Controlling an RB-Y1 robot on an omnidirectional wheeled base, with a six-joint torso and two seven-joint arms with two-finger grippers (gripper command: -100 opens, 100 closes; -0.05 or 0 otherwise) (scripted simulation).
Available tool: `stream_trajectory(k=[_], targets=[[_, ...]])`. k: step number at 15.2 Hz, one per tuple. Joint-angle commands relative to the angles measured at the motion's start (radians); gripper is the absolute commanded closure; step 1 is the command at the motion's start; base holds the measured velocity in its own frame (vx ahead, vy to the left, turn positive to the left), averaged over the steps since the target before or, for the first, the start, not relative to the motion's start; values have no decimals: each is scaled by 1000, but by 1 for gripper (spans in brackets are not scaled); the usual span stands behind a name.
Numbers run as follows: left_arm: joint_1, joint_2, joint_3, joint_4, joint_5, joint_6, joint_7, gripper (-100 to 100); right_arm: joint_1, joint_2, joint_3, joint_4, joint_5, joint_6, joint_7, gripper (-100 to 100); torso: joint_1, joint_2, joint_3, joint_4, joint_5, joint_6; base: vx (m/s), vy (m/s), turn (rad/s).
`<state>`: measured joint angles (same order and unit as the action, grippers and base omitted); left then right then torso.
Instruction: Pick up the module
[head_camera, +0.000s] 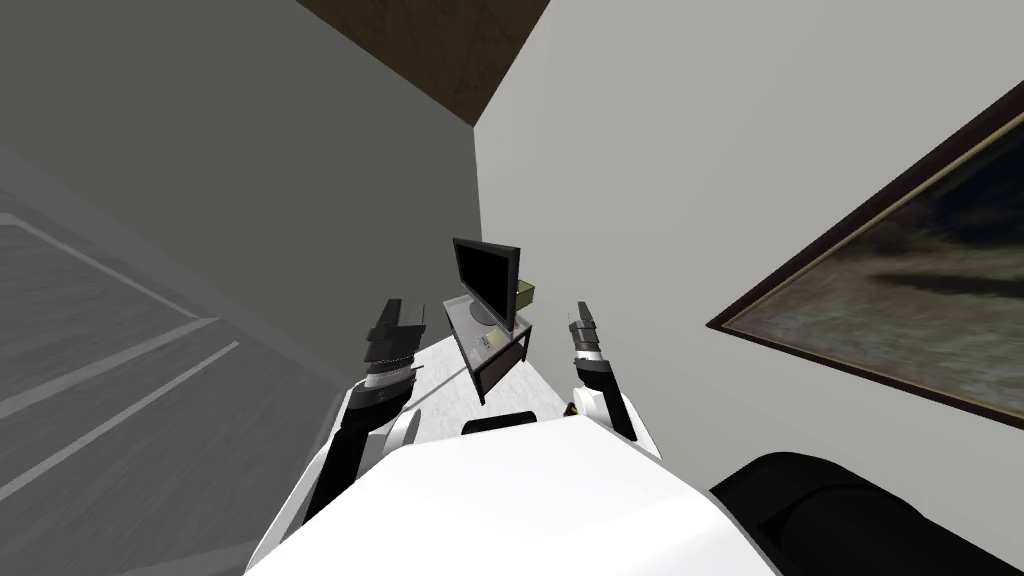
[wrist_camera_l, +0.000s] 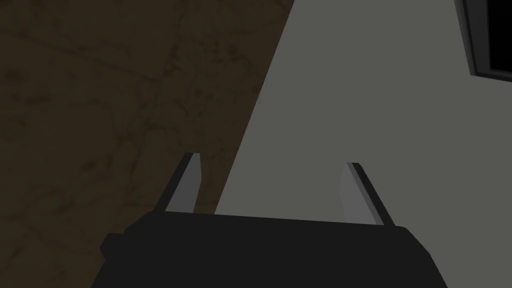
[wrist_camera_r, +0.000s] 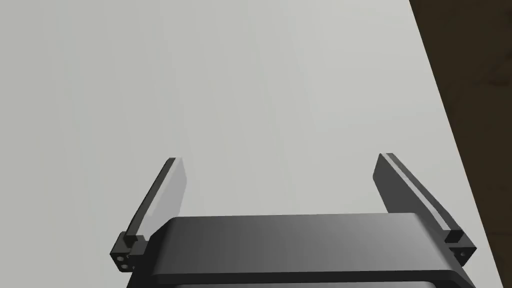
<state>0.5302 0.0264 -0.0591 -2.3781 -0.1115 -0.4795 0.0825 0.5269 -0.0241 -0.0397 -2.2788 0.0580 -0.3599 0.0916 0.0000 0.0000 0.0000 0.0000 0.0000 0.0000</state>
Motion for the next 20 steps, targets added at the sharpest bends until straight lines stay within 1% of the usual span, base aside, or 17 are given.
stream_trajectory(k=[1,2,5,6,8,9,10,11,12,13,14,15,16,17,18,19,20], targets=[[-7,45,5,20,9,26,-6,-100,0,0,0,0,0,0,0,0,0,0,0,0,0,0,8,-3,-75],[-7,45,5,20,9,26,-6,-100,0,0,0,0,0,0,0,0,0,0,0,0,0,0,13,-1,-98],[-24,101,17,68,32,89,-21,-100,0,0,0,0,0,0,0,0,0,-1,-1,0,0,1,22,0,-150],[-24,101,17,68,32,89,-21,-100,0,0,0,0,0,0,0,0,1,-2,-1,0,0,1,27,2,-131],[-31,118,22,90,42,118,-28,-100,0,0,0,0,0,0,0,0,0,-2,-1,-1,0,0,25,0,-125],[-40,135,28,114,53,149,-35,-100,0,0,0,0,0,0,0,0,0,-2,-1,-1,0,0,28,0,-145],[-40,135,28,114,53,149,-35,-100,0,0,0,0,0,0,0,0,0,-2,-1,-1,0,1,25,1,-114],[-49,151,34,141,66,184,-44,-100,0,0,0,0,0,0,0,0,0,-2,-1,-1,0,0,21,-1,-154],[-49,151,34,141,66,184,-44,-100,0,0,0,0,0,0,0,0,0,-2,-1,-1,0,1,20,1,-144],[-59,167,41,170,79,219,-53,-100,0,0,0,0,0,0,0,0,0,-2,-1,-1,0,0,26,2,-195],[-59,167,41,170,79,222,-53,-100,0,0,0,0,0,0,0,0,0,-2,-1,-1,0,1,28,3,-153],[-70,182,49,196,93,262,-62,-100,0,0,0,0,0,0,0,0,0,-2,-1,-1,0,0,30,2,-163],[-70,182,49,201,93,262,-62,-100,0,0,0,0,0,0,0,0,0,-2,-1,-1,0,1,29,3,-156],[-81,197,57,233,109,303,-72,-100,0,0,0,0,0,0,0,0,0,-3,-2,-1,0,0,32,3,-188],[-81,197,57,233,109,305,-72,-100,0,0,0,0,0,0,0,0,0,-3,-2,-1,0,0,30,4,-163],[-93,211,65,268,125,327,-83,-100,0,0,0,0,0,0,0,0,0,-3,-2,-1,0,0,32,1,-221],[-93,211,65,268,125,346,-83,-100,0,0,0,0,0,0,0,0,0,-3,-2,-1,0,1,32,6,-189]])
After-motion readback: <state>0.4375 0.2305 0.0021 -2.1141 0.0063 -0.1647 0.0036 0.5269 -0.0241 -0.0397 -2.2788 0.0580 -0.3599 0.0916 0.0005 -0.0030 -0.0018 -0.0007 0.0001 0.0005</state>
